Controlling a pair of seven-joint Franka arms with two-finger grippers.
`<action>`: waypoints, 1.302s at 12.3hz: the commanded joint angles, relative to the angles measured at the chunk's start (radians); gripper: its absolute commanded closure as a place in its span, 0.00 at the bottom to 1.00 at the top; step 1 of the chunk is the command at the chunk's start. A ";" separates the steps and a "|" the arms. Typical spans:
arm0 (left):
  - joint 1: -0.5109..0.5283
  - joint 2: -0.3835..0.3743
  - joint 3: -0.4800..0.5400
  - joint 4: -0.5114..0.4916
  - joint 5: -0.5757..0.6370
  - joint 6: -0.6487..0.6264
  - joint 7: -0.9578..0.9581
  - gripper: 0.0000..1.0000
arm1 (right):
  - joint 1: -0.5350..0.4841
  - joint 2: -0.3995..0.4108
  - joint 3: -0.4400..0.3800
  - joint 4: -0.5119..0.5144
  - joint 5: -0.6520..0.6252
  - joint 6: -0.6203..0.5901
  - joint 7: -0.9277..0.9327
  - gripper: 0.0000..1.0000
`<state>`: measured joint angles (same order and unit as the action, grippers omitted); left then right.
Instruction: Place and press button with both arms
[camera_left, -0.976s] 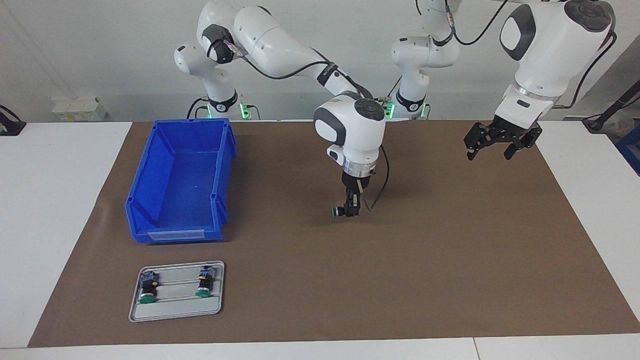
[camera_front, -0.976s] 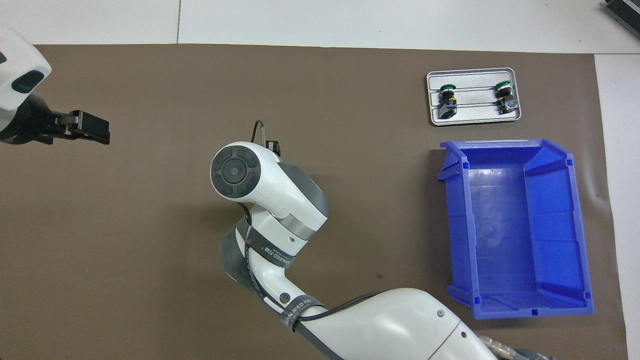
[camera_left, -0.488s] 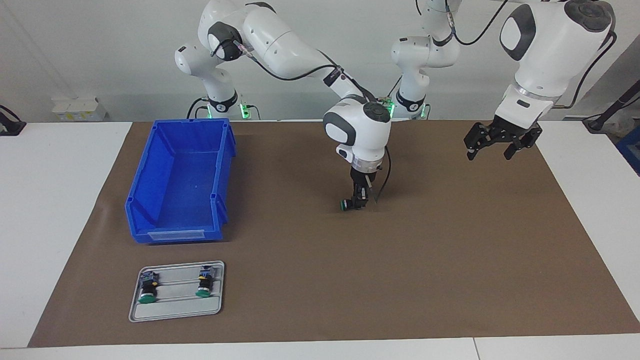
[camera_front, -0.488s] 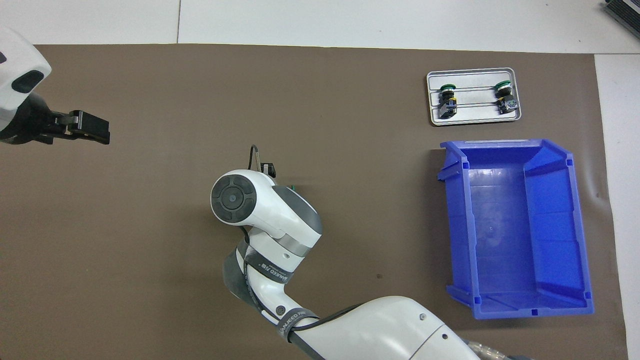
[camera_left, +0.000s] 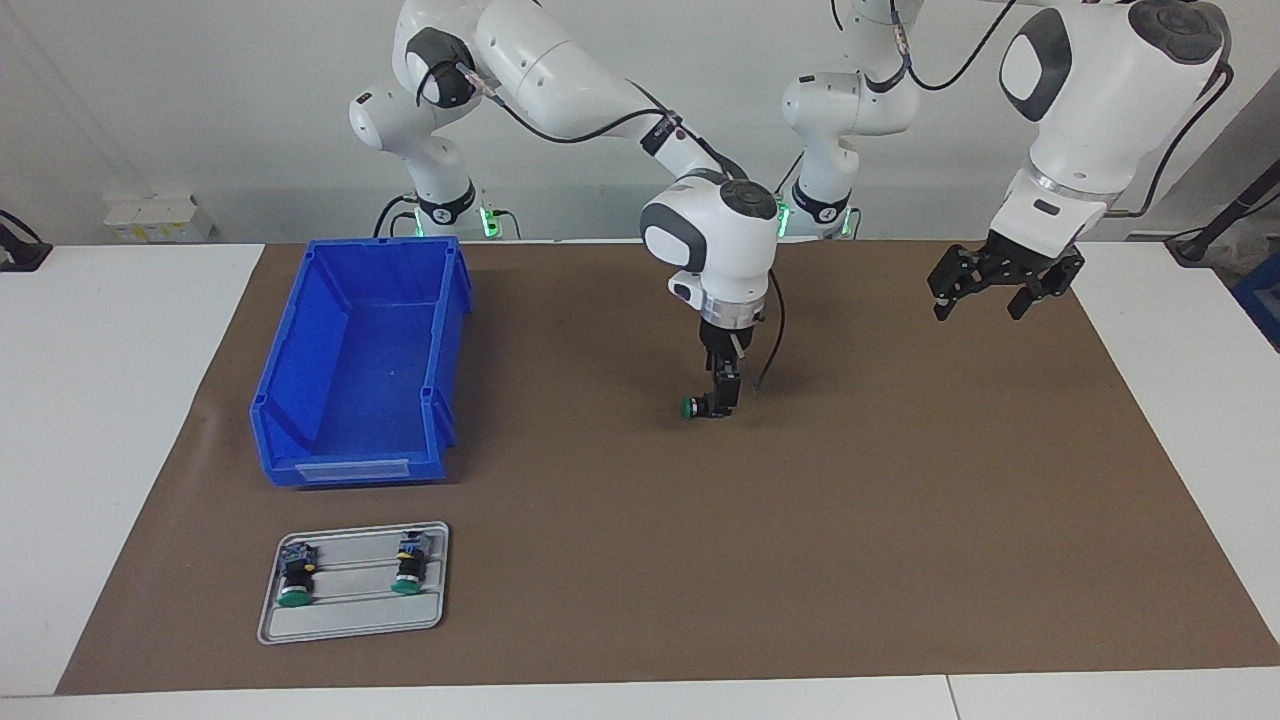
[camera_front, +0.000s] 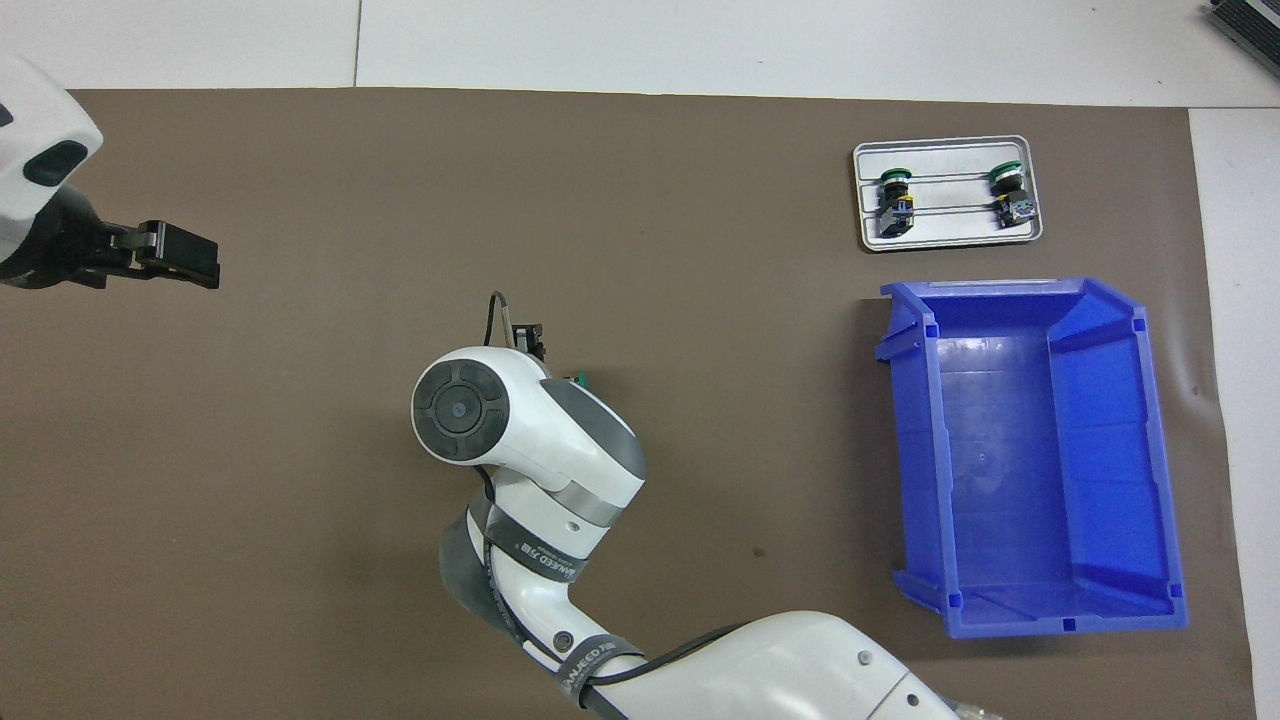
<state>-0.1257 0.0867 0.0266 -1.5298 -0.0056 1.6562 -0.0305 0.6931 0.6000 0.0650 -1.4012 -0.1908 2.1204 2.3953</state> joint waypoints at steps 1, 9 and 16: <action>0.008 -0.031 -0.002 -0.038 -0.011 0.014 0.008 0.00 | -0.076 -0.152 0.010 -0.152 0.079 0.053 -0.144 0.02; 0.008 -0.031 -0.002 -0.038 -0.011 0.014 0.008 0.00 | -0.318 -0.463 0.010 -0.430 0.140 0.033 -0.754 0.01; 0.008 -0.031 -0.002 -0.038 -0.011 0.014 0.008 0.00 | -0.593 -0.565 0.010 -0.452 0.217 -0.083 -1.515 0.01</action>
<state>-0.1257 0.0867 0.0266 -1.5298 -0.0056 1.6562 -0.0306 0.1621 0.0638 0.0609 -1.8325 -0.0120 2.0563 1.0502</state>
